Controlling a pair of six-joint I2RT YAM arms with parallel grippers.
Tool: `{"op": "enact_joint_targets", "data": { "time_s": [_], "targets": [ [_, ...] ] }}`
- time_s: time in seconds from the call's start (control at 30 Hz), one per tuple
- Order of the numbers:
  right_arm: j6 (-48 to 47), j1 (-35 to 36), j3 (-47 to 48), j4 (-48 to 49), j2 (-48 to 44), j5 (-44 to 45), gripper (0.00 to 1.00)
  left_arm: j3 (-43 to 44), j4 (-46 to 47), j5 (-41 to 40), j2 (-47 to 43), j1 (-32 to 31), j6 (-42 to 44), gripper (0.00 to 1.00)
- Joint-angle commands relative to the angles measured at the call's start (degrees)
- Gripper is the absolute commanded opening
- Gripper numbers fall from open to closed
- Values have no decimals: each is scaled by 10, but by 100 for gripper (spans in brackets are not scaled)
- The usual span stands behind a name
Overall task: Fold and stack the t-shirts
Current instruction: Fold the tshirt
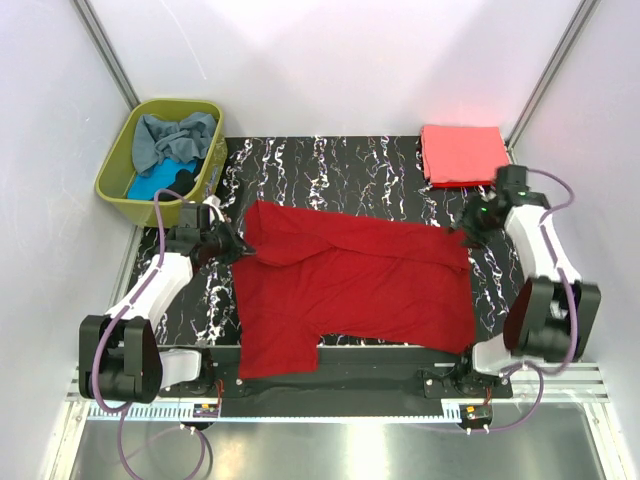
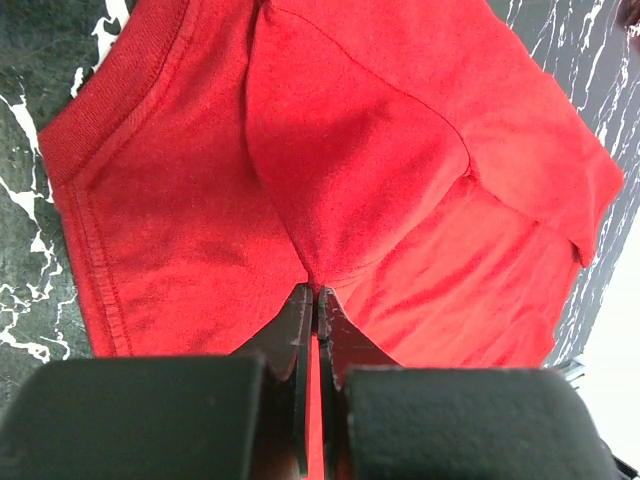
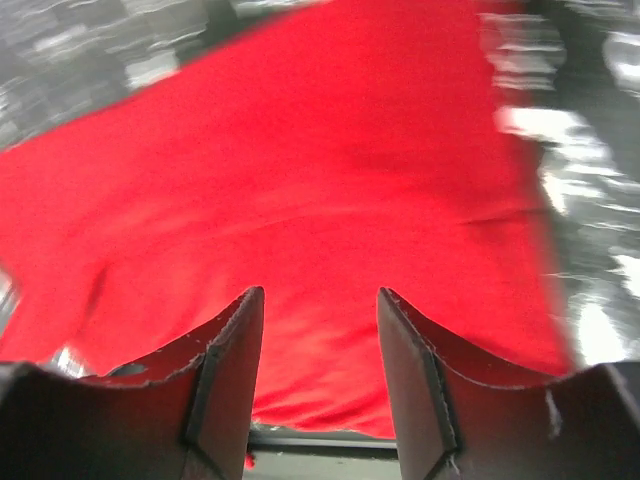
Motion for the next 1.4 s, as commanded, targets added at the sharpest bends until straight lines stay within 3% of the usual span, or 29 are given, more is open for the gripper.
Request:
{"op": "enact_joint_targets", "data": {
  "time_s": [0.0, 0.13, 0.27, 0.37, 0.4, 0.53, 0.67, 0.8, 1.0, 1.37],
  "targets": [
    [41, 85, 12, 39, -66, -81, 56, -9, 10, 21, -4, 2, 8, 0],
    [120, 196, -59, 166, -66, -194, 59, -19, 10, 27, -30, 1, -8, 0],
    [191, 309, -81, 315, -15, -204, 57, 19, 24, 24, -23, 1, -13, 0],
    [237, 370, -76, 373, 39, -202, 45, 63, 64, 24, 19, 1, -11, 0],
    [241, 392, -67, 375, 52, -195, 37, 76, 74, 26, 50, 1, -11, 0],
    [269, 427, -31, 402, 107, -181, 21, 152, 126, 42, 138, 0, -17, 0],
    [297, 448, -13, 452, 169, -174, 21, 204, 150, 46, 210, -1, -20, 0],
    [329, 468, 14, 470, 222, -167, 32, 232, 157, 53, 261, -2, -20, 0],
    [406, 502, 36, 516, 270, -107, 34, 206, 168, 51, 275, -3, -20, 0],
    [496, 540, 81, 452, 314, 4, 34, 174, 172, 53, 259, -3, -16, 0]
  ]
}}
